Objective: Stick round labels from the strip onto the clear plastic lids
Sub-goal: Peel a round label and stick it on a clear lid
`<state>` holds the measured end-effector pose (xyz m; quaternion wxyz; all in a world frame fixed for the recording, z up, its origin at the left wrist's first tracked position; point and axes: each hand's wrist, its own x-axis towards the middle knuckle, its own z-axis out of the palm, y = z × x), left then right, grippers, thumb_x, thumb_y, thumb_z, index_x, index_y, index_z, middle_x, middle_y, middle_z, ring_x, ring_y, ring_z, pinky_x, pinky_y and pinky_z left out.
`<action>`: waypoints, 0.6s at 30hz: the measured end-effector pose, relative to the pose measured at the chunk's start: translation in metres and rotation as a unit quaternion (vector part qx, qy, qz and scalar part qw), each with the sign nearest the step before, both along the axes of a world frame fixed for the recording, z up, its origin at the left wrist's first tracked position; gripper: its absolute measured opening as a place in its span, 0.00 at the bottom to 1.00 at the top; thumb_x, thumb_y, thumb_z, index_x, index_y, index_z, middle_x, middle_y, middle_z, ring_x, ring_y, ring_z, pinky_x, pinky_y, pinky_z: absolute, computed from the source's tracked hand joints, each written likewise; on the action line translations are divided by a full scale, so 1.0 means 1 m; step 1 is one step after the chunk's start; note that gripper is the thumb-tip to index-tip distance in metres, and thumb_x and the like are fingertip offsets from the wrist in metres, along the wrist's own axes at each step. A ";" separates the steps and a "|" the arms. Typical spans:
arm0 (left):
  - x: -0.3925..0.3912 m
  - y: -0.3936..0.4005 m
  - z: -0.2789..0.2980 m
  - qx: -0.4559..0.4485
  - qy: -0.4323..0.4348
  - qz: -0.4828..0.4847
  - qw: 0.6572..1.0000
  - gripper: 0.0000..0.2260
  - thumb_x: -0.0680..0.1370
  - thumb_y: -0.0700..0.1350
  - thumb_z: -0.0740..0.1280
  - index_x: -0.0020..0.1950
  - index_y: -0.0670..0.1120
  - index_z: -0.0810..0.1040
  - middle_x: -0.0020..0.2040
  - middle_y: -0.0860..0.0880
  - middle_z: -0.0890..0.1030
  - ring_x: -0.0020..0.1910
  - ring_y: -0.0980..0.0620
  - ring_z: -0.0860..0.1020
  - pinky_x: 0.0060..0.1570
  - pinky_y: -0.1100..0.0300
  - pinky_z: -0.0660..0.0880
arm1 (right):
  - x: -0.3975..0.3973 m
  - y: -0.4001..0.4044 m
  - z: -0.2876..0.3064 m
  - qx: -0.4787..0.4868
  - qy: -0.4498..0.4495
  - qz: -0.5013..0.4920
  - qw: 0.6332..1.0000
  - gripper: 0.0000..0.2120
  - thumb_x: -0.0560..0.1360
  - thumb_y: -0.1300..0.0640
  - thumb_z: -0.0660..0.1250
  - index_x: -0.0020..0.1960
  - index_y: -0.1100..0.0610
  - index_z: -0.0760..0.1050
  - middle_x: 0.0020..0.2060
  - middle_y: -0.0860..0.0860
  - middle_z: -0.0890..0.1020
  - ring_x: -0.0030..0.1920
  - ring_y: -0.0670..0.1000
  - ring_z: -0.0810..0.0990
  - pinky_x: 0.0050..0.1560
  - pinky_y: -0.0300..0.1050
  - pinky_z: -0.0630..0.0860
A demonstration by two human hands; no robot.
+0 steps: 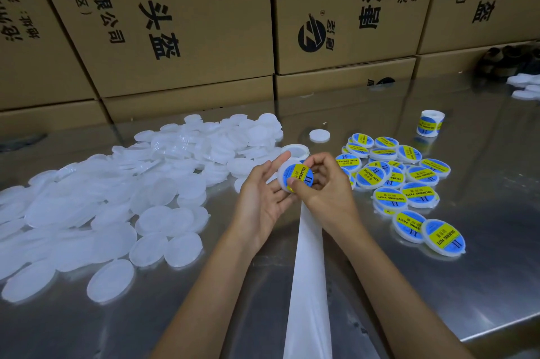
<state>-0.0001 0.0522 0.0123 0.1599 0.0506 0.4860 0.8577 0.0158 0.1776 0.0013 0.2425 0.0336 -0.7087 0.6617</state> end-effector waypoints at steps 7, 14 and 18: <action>0.002 0.001 0.003 -0.017 0.005 0.003 1.000 0.17 0.85 0.49 0.55 0.68 0.47 0.78 0.58 0.39 0.84 0.59 0.43 0.83 0.59 0.52 0.80 | -0.003 0.001 -0.003 0.009 0.001 0.002 1.000 0.17 0.71 0.68 0.74 0.45 0.50 0.70 0.44 0.51 0.80 0.43 0.53 0.81 0.46 0.46 0.78; 0.004 0.003 0.005 -0.054 0.022 0.001 0.998 0.16 0.83 0.47 0.58 0.67 0.49 0.79 0.57 0.39 0.84 0.58 0.42 0.83 0.60 0.53 0.79 | -0.007 0.002 -0.008 0.030 0.010 -0.014 0.999 0.15 0.71 0.65 0.75 0.46 0.50 0.71 0.43 0.49 0.80 0.40 0.49 0.79 0.40 0.39 0.74; 0.007 0.004 0.008 -0.057 0.025 0.011 0.998 0.15 0.83 0.45 0.61 0.66 0.48 0.80 0.57 0.37 0.84 0.58 0.41 0.83 0.57 0.55 0.81 | -0.007 0.003 -0.010 0.070 0.014 -0.047 0.996 0.15 0.70 0.60 0.76 0.47 0.47 0.72 0.46 0.47 0.79 0.40 0.50 0.79 0.40 0.39 0.73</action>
